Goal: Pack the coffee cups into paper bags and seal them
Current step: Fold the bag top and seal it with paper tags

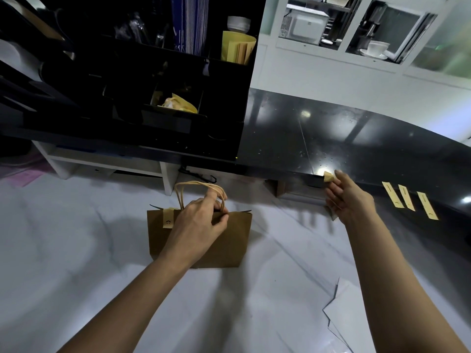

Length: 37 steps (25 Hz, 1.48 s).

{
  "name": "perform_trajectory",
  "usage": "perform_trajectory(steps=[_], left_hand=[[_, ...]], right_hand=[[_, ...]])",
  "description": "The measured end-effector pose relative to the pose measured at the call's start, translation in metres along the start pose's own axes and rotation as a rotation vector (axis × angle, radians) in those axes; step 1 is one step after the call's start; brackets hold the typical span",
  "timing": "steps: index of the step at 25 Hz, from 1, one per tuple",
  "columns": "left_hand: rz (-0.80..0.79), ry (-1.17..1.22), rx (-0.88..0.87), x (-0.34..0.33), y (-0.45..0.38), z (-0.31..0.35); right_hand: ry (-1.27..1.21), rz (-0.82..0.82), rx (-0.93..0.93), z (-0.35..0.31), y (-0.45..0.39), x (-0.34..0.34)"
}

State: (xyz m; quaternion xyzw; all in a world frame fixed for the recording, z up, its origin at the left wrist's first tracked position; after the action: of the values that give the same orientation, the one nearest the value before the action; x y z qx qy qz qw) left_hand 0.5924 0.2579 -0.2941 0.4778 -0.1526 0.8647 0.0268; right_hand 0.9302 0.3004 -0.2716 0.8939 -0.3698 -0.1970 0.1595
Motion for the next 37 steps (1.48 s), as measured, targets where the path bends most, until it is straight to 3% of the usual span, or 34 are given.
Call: perform_trajectory(steps=[5, 9, 12, 17, 24, 31, 37], left_hand=[[0.005, -0.012, -0.004, -0.002, 0.001, -0.002], [0.02, -0.023, -0.018, -0.002, 0.001, -0.002], [0.013, -0.023, -0.021, -0.003, 0.001, -0.002], [0.009, -0.025, -0.019, -0.004, 0.0, -0.002], [0.025, -0.06, -0.032, -0.004, -0.001, -0.002], [0.016, -0.091, -0.048, -0.005, -0.004, 0.001], [0.01, -0.083, -0.038, -0.005, -0.004, 0.001]], right_hand=[[0.012, 0.01, -0.053, 0.003, -0.01, 0.0], [0.047, -0.001, 0.047, 0.006, -0.006, 0.003], [0.081, -0.091, 0.132, 0.014, 0.012, 0.0], [0.143, -0.263, 0.08, 0.038, 0.059, -0.017], [0.189, -0.343, 0.095, 0.08, 0.121, -0.041], [0.221, -0.364, 0.079, 0.107, 0.147, -0.054], [0.267, -0.347, 0.193, 0.113, 0.152, -0.059]])
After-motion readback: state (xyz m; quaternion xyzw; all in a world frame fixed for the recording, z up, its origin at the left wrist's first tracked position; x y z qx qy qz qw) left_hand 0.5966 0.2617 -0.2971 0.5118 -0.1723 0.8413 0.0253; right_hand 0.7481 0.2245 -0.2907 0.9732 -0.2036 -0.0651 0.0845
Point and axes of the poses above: each hand's wrist, its own y-axis away from the middle knuckle, its own x-axis out of the back of the hand, z = x × y, the point moved 3 cm from there along -y, towards the middle knuckle, and after that the axes turned 14 degrees about -y, right-handed, at the moved point
